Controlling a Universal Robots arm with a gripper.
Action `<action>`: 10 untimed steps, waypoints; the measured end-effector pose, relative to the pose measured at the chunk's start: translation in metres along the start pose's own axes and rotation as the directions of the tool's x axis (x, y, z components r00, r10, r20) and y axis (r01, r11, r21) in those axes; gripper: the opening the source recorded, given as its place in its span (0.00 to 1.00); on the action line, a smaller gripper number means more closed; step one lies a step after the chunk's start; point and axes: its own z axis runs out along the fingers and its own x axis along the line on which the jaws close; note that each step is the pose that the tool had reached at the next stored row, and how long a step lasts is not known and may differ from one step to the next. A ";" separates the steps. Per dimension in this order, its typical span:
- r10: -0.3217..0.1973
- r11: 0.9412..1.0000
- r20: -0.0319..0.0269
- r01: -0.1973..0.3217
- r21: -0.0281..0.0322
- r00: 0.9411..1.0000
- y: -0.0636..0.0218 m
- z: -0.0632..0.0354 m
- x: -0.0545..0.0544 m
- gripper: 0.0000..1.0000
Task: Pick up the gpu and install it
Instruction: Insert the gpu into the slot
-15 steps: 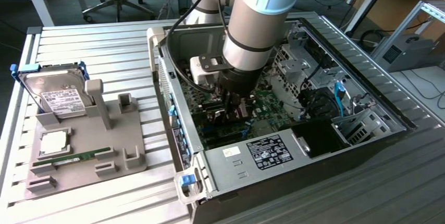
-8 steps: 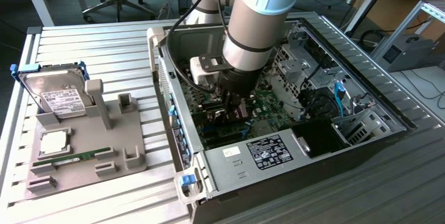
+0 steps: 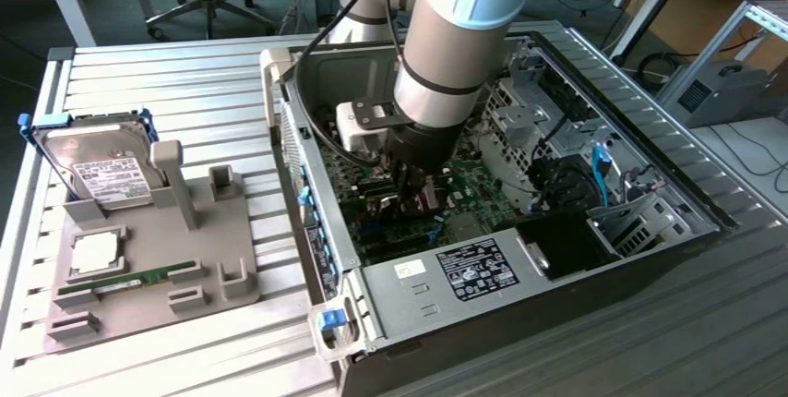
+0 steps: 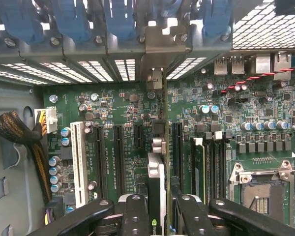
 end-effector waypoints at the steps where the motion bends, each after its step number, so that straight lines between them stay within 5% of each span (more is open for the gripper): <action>1: 0.000 1.000 0.000 0.000 0.000 1.000 0.0000 -0.0002 0.000 0.27; 10: 0.000 1.000 0.000 0.000 0.000 1.000 0.0001 -0.0003 0.000 0.34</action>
